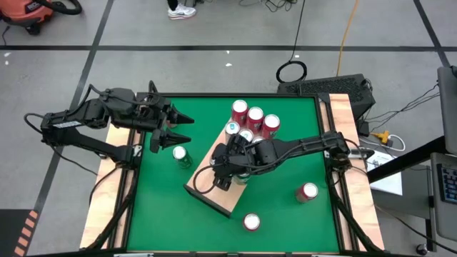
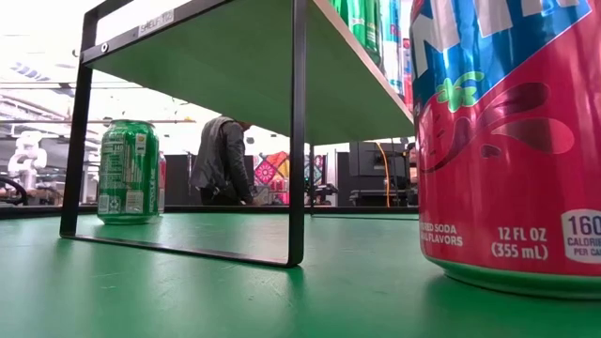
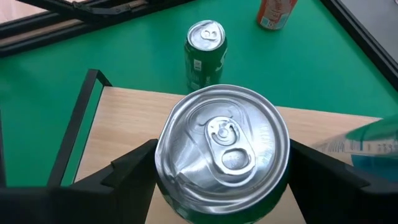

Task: Sort soda cans
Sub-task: Put the green soda can on the shelf and align it with the other green soda can

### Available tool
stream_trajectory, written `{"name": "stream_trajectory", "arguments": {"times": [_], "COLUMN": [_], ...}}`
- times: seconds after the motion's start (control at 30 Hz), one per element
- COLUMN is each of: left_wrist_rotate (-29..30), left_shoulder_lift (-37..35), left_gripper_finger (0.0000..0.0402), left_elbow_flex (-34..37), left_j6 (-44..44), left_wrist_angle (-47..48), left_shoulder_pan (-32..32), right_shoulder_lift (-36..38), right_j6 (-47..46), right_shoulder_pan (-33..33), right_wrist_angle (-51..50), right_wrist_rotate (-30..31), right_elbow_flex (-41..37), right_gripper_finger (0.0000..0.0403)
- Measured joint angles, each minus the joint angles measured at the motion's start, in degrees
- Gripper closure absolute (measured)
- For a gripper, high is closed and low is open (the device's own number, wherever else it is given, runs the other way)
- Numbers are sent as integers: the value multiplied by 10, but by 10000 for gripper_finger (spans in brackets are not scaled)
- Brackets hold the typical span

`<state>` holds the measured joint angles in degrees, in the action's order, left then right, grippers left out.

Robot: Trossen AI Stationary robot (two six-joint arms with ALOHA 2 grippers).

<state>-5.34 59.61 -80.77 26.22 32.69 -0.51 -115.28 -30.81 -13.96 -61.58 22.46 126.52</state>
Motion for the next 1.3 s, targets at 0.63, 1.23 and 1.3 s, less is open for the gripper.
{"name": "stream_trajectory", "arguments": {"times": [0.63, 1.23, 1.3], "left_wrist_rotate": [0, 11, 11], "left_shoulder_lift": [0, 1, 2], "left_gripper_finger": [14, 48, 64], "left_elbow_flex": [0, 40, 52], "left_j6": [0, 10, 18], "left_wrist_angle": [9, 102, 100], "left_shoulder_pan": [0, -24, -35], "right_shoulder_lift": [0, 20, 30], "right_j6": [-15, -103, -110], "right_shoulder_pan": [0, 1, 1], "right_wrist_angle": [-33, -58, -63], "right_wrist_rotate": [-3, -17, -18], "right_elbow_flex": [0, 21, 25], "right_gripper_finger": [69, 67, 67]}}
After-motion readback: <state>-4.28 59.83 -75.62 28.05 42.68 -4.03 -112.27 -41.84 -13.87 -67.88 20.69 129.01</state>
